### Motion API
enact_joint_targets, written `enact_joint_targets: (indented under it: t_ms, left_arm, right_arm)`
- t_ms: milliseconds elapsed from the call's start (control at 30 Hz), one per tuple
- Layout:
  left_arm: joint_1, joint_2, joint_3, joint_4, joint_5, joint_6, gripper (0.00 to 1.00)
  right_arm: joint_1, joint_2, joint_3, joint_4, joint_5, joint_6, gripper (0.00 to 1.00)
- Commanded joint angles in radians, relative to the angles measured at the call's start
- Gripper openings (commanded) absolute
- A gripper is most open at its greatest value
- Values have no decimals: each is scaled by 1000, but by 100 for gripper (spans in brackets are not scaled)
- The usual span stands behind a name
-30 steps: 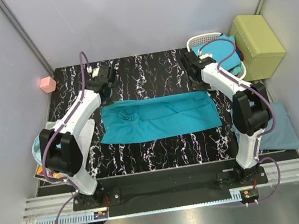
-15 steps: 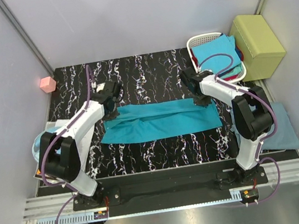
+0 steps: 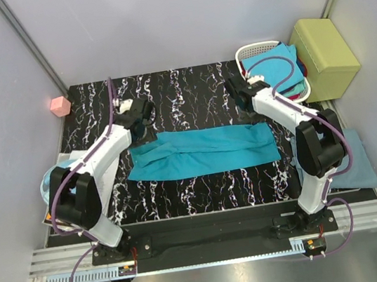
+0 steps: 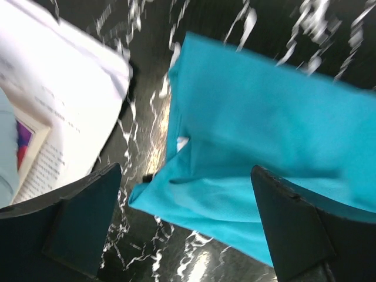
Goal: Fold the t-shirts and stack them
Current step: Fold the other side of the tshirt into a rectangle
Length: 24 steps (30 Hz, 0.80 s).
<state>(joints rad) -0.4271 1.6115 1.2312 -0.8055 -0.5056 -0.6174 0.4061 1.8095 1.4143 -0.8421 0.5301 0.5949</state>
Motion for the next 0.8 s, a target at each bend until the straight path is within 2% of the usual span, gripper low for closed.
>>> enact_joint_targets:
  t_ms: [0, 100, 133, 200, 233, 267, 333, 367, 433, 467, 600, 767]
  left_arm:
    - [-6, -44, 146, 31, -79, 27, 99]
    - [-6, 13, 197, 45, -30, 45, 95]
    - [-6, 30, 205, 52, -8, 48, 89]
    - [-7, 83, 220, 74, 58, 42, 80]
    - [-7, 103, 224, 83, 77, 39, 75]
    - [-9, 122, 231, 81, 114, 36, 62]
    - [-13, 171, 240, 84, 136, 35, 49]
    - [-16, 183, 238, 88, 157, 38, 39]
    - [-19, 214, 226, 98, 180, 42, 30]
    - [-21, 229, 215, 103, 194, 45, 23]
    - [-22, 255, 197, 111, 228, 53, 13]
    - [-24, 261, 172, 111, 239, 70, 11]
  right_arm:
    - [7, -50, 164, 18, -4, -52, 52]
    - [5, -36, 193, 14, -53, -53, 46]
    - [5, -32, 190, 15, -68, -52, 36]
    - [7, -15, 173, 15, -100, -43, 28]
    - [5, -7, 164, 14, -107, -41, 19]
    - [5, 4, 157, 15, -120, -43, 15]
    - [5, 8, 127, 17, -127, -40, 10]
    - [7, 13, 118, 20, -124, -41, 8]
    - [7, 17, 95, 21, -119, -43, 7]
    - [5, 25, 83, 24, -114, -43, 6]
    - [5, 45, 71, 28, -124, -34, 5]
    - [5, 80, 58, 21, -162, -15, 6]
